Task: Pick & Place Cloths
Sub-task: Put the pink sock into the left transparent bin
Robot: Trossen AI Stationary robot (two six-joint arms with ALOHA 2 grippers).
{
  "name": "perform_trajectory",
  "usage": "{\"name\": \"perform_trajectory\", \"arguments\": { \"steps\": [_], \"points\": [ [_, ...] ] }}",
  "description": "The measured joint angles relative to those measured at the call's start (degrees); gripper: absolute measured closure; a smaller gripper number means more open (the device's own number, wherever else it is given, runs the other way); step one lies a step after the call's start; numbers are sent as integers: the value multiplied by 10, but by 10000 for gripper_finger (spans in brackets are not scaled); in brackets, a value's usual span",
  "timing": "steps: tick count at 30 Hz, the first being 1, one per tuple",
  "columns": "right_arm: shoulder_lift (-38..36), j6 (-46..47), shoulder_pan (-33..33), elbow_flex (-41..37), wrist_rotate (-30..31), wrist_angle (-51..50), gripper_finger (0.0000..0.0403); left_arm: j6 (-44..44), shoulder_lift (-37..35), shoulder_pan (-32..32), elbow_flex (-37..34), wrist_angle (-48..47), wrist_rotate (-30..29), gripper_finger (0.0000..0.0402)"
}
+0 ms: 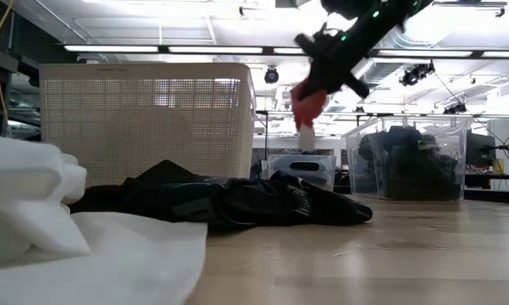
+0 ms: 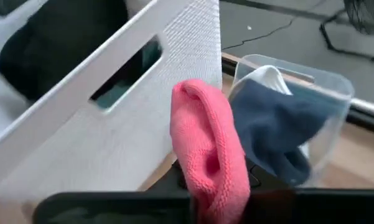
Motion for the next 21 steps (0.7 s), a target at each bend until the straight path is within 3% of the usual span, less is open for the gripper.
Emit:
{"name": "perform_trajectory", "arguments": {
  "steps": [4,14,21],
  "points": [
    [51,56,-13,1,8,52,385,21,1,67,0,-18,89,65],
    [162,176,-26,1,103,106,386,65,8,254,0,-26,370,64],
    [206,243,-26,1,117,106,386,79,17,336,0,-19,493,64]
  ]
}}
